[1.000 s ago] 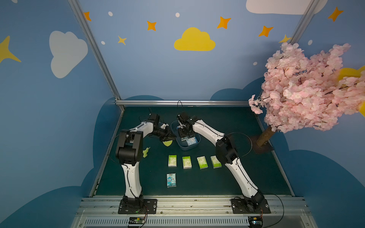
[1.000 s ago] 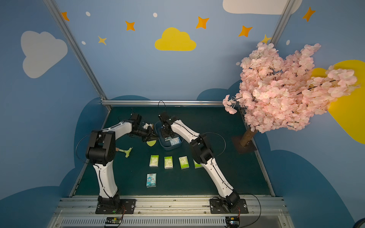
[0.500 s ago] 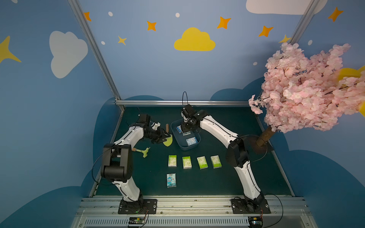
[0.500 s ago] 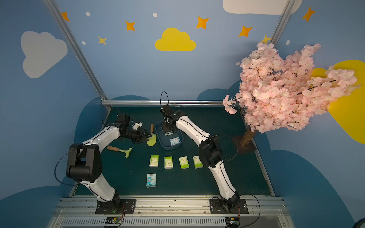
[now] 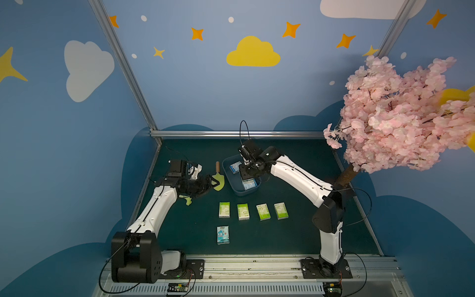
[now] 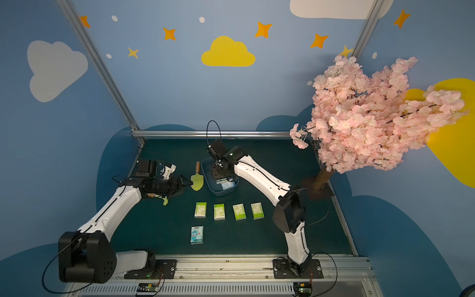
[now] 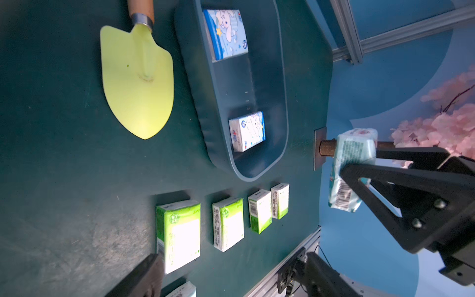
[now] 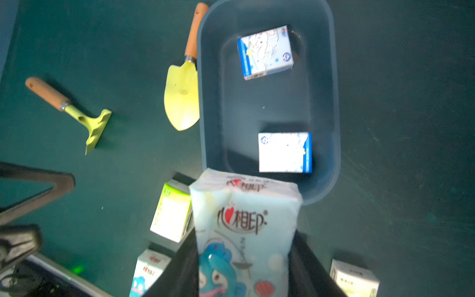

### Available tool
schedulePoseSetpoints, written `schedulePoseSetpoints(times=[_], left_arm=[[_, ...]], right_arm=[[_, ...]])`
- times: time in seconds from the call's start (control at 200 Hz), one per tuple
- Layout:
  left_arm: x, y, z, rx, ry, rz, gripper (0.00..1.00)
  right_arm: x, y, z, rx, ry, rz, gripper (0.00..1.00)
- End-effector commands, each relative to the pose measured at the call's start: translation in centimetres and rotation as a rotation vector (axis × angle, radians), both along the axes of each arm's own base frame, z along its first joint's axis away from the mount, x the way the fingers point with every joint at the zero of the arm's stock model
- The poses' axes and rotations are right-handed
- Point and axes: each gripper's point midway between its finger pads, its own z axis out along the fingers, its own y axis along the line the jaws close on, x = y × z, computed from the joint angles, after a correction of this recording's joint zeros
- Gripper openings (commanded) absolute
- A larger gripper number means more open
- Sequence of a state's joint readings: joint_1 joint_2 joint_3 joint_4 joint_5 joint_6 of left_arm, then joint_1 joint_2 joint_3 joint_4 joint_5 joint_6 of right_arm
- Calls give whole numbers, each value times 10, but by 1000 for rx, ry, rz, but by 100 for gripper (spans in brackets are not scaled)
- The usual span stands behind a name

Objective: Take the pocket tissues out of the storage box
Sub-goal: Place the pocket tissues at the center of the board.

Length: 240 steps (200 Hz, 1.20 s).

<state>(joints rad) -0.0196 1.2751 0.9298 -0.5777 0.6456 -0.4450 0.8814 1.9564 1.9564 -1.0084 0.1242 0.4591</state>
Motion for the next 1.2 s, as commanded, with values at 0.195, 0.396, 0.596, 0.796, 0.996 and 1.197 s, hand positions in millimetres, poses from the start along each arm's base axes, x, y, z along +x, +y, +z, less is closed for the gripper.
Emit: schedulePoseSetpoints(times=[0.195, 0.396, 0.596, 0.796, 0.996, 1.197], left_arm=[[-31, 4, -2, 20, -50, -5, 100], [-44, 6, -9, 13, -58, 11, 100], [-51, 7, -18, 15, -40, 4, 100], [-53, 7, -21, 16, -34, 0, 100], [-54, 7, -22, 21, -35, 4, 100], [-54, 8, -23, 23, -34, 7, 100]], right_arm=[[-103, -23, -4, -84, 135, -21, 46], [-147, -26, -33, -120, 221, -36, 47], [-171, -21, -73, -104, 310, -57, 47], [-186, -17, -103, -104, 389, -75, 47], [-198, -15, -126, -153, 466, -73, 47], [-204, -10, -147, -199, 500, -81, 47]])
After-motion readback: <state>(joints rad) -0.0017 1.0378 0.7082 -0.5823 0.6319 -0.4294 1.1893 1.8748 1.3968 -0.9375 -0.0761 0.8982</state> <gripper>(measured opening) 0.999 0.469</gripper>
